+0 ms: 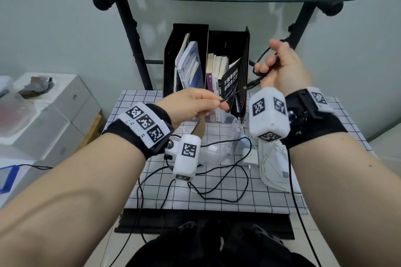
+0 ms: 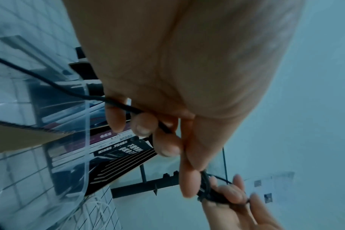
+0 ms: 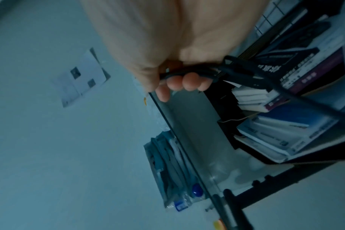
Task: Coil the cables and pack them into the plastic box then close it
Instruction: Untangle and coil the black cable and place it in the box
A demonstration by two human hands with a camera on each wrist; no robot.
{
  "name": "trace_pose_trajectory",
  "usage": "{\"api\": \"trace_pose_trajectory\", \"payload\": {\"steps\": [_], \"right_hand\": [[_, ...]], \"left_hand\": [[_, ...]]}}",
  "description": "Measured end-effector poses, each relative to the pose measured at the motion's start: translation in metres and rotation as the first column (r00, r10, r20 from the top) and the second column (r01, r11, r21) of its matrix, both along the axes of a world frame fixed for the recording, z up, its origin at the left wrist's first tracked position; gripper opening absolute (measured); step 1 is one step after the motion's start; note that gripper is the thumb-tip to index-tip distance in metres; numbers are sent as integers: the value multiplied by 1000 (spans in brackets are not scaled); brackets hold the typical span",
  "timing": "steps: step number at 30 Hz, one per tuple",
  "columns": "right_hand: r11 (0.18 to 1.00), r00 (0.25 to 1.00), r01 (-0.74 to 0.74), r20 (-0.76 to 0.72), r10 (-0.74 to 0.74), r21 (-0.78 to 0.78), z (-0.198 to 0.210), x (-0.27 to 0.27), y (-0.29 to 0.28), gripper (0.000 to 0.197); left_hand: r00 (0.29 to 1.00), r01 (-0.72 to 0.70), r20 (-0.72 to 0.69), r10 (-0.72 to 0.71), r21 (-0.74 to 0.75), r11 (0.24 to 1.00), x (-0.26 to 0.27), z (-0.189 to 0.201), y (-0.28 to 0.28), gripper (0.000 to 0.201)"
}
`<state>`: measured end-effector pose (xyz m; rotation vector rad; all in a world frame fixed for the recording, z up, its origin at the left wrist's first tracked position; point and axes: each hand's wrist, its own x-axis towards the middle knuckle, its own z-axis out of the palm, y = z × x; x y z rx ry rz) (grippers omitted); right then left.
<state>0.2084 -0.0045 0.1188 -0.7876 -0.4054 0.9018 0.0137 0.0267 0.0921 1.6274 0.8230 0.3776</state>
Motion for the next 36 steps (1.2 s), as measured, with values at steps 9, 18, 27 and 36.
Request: {"api": "trace_pose_trajectory", "payload": {"steps": [9, 18, 27, 36], "right_hand": [[858, 496, -112, 720, 485, -501, -18, -22, -11, 27], [681, 643, -530, 284, 711, -505, -8, -41, -24, 52], [699, 708, -706, -82, 702, -112, -1, -23, -25, 47], [945, 874, -319, -363, 322, 71, 16, 2, -21, 48]], "left_hand": [[998, 60, -10, -59, 236, 970, 7, 34, 1, 19], [951, -268, 205, 230, 182, 946, 9, 24, 9, 10], [948, -233, 213, 238, -48, 971, 5, 3, 3, 23], [989, -147, 6, 147, -38, 988, -4, -26, -7, 18]]}}
